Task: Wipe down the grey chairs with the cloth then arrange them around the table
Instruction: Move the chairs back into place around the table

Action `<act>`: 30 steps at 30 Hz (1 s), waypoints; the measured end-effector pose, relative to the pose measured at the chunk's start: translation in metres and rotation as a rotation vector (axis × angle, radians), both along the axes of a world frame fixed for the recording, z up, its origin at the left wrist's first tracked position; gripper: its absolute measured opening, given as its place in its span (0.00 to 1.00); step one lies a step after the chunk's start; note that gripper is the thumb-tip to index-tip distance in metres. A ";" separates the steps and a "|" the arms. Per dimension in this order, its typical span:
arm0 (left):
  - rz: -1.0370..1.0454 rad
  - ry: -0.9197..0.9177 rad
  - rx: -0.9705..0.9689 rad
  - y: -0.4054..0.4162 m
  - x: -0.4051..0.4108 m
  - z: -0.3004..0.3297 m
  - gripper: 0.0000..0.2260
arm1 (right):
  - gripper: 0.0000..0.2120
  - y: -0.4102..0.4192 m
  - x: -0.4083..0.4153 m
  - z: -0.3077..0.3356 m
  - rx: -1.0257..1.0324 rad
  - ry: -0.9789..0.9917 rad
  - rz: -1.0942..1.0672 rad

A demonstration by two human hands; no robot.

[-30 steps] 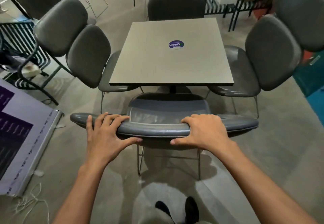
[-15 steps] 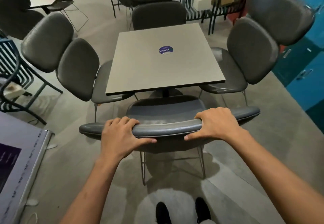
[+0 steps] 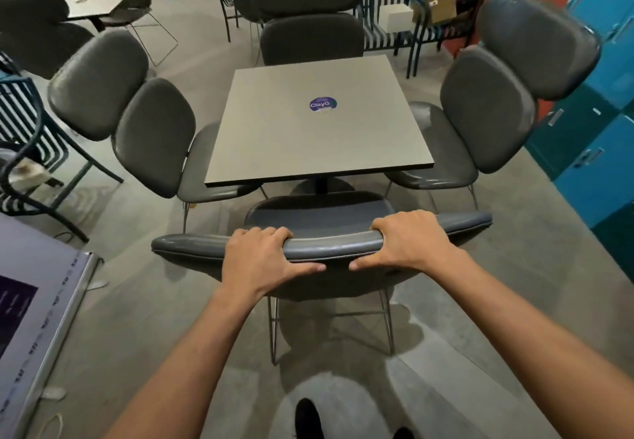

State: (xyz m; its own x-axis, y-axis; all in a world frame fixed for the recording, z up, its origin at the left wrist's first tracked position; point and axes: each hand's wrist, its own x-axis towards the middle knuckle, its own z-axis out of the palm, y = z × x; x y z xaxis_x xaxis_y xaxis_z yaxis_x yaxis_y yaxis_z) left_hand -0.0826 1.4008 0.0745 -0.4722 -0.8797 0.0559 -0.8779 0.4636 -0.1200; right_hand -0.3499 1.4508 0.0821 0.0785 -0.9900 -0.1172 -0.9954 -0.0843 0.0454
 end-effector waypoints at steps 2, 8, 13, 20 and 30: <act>0.020 0.009 -0.010 -0.001 -0.002 0.000 0.45 | 0.42 0.000 -0.003 0.002 0.015 -0.009 0.010; -0.010 0.081 -0.110 -0.001 0.001 -0.007 0.45 | 0.44 0.003 -0.037 0.008 0.057 0.000 -0.021; -0.076 0.122 -0.169 -0.009 0.006 -0.012 0.43 | 0.42 0.005 -0.034 0.006 -0.012 0.044 -0.050; -0.174 0.148 -0.268 -0.019 0.011 -0.013 0.41 | 0.42 0.008 -0.030 0.008 -0.013 0.043 -0.084; -0.208 0.199 -0.322 -0.037 0.017 -0.012 0.39 | 0.42 -0.010 -0.029 0.007 -0.054 0.045 -0.045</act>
State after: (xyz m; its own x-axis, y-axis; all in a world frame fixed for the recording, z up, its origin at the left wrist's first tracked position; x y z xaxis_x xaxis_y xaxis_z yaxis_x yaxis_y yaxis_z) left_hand -0.0657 1.3640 0.0621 -0.5898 -0.6899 0.4198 -0.7904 0.5997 -0.1250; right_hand -0.3786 1.4412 0.0889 0.0297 -0.9974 -0.0658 -0.9950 -0.0358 0.0937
